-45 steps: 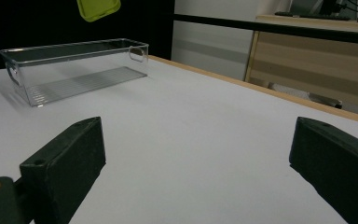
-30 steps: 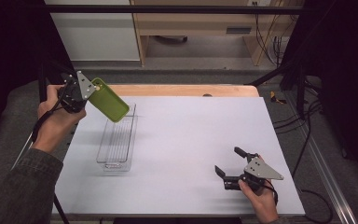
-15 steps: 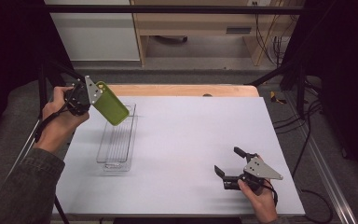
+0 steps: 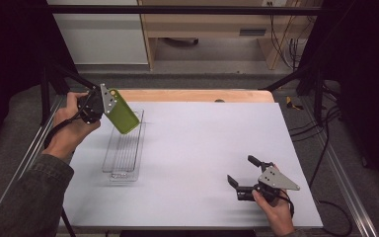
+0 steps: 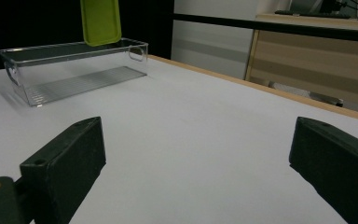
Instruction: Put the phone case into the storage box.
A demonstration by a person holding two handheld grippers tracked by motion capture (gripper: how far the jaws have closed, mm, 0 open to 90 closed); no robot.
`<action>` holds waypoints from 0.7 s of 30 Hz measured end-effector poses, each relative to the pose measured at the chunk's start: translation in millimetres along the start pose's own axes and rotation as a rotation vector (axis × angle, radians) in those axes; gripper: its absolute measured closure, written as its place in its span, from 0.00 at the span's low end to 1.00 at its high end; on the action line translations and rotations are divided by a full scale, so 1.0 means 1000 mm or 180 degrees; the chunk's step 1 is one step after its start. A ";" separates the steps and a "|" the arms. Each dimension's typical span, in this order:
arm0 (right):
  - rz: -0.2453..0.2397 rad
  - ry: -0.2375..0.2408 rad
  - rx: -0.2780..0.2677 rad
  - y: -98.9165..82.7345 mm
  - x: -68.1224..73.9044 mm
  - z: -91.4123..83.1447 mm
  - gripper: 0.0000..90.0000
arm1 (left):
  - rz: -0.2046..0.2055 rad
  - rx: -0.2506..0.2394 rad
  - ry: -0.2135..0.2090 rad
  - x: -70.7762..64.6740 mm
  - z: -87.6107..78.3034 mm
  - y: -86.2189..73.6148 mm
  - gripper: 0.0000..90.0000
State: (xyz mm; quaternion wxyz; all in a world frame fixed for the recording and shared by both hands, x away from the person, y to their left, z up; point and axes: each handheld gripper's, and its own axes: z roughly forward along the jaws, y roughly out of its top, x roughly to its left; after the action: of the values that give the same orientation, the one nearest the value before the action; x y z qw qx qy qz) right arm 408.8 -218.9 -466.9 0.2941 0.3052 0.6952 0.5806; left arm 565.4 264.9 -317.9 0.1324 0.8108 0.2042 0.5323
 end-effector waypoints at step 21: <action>-0.0014 0.0004 0.0011 0.000 0.001 0.000 0.04 | 0.0389 0.0027 0.0050 -0.015 0.009 0.001 0.97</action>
State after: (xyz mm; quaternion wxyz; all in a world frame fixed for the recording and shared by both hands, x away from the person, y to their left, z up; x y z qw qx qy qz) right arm 408.5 -218.0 -467.0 0.2945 0.3038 0.6970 0.5789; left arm 568.9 256.7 -333.5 0.0945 0.8182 0.1576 0.5448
